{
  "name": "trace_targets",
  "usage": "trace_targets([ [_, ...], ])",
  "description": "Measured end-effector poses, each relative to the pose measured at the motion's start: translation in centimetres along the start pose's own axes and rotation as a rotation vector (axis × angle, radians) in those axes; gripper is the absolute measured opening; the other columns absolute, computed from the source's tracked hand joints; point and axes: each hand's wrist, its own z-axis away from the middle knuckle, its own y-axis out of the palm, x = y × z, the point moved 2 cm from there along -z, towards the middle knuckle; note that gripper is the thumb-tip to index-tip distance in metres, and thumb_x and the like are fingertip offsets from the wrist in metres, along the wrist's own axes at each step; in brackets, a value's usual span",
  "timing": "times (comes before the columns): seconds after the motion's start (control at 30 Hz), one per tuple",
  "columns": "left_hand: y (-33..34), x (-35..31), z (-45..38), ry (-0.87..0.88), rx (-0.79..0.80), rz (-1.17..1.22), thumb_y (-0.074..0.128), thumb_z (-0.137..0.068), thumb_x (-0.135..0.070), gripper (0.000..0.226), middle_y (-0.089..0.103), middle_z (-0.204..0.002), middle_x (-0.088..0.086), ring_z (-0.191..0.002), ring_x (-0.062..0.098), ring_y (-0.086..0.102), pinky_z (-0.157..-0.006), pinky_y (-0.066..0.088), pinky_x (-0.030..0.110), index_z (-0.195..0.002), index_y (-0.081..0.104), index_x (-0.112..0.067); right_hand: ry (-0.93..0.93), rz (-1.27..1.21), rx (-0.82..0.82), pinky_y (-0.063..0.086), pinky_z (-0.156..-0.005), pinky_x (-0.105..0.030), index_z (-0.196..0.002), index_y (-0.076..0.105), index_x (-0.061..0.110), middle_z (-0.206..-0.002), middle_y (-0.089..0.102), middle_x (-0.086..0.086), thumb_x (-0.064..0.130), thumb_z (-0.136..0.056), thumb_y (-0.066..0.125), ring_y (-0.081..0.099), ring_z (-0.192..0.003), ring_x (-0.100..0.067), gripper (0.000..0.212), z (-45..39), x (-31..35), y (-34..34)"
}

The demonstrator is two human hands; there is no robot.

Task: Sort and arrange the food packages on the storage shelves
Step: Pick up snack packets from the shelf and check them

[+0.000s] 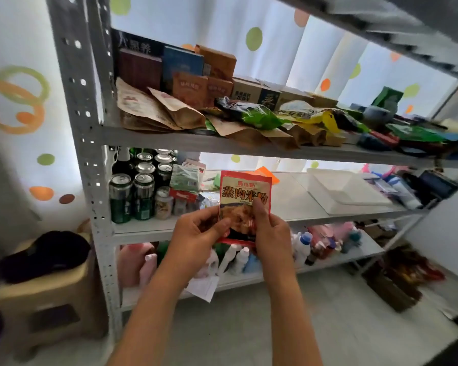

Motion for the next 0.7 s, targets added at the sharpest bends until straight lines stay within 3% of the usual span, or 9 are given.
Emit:
trace_targets([
  [0.13,2.6,-1.3,2.5,0.002,-0.041,-0.04,0.071,-0.087,-0.011,0.022,0.076,-0.092,-0.008,-0.088,0.005,0.072,-0.075,0.058,0.017,-0.099,0.07,-0.03,-0.128,0.061,0.022,0.059,-0.067,-0.018,-0.094,0.067,0.026,-0.08,0.075,0.011,0.05,-0.094,0.054,0.074,-0.076,-0.003,0.028,0.8,0.7,-2.6],
  [0.33,7.9,-1.6,7.4,-0.013,-0.096,-0.11,0.074,-0.084,-0.018,0.019,0.076,-0.091,-0.009,-0.09,0.009,0.072,-0.076,0.058,0.02,-0.096,0.069,-0.032,-0.167,0.024,0.049,0.057,-0.064,-0.017,-0.091,0.069,0.025,-0.08,0.076,0.011,0.039,-0.1,0.053,0.074,-0.079,-0.005,0.023,3.9,0.1,-8.4],
  [0.43,11.0,-1.2,10.1,-0.044,-0.077,-0.089,0.076,-0.078,-0.026,0.022,0.076,-0.091,-0.008,-0.087,0.013,0.073,-0.08,0.061,0.034,-0.099,0.069,-0.028,-0.189,0.022,0.036,0.055,-0.06,-0.014,-0.091,0.07,0.023,-0.074,0.075,0.016,0.038,-0.101,0.053,0.073,-0.074,-0.001,0.025,5.5,-0.6,-12.0],
  [0.53,14.0,0.0,12.3,-0.067,-0.077,-0.125,0.076,-0.078,-0.03,0.027,0.076,-0.093,-0.002,-0.088,0.02,0.073,-0.083,0.06,0.045,-0.104,0.07,-0.025,-0.189,0.035,0.022,0.06,-0.069,-0.023,-0.095,0.072,0.023,-0.085,0.077,0.007,0.047,-0.096,0.053,0.075,-0.083,-0.007,0.031,6.9,-1.5,-15.4],
  [0.7,17.7,1.2,15.0,0.052,-0.264,-0.409,0.077,-0.084,-0.027,0.036,0.064,-0.104,-0.012,-0.086,0.003,0.064,-0.075,0.058,0.025,-0.115,0.059,-0.031,-0.148,-0.017,0.025,0.06,-0.072,-0.022,-0.1,0.071,0.022,-0.093,0.077,0.002,0.046,-0.096,0.053,0.075,-0.087,-0.008,0.031,9.0,-2.6,-18.8],
])
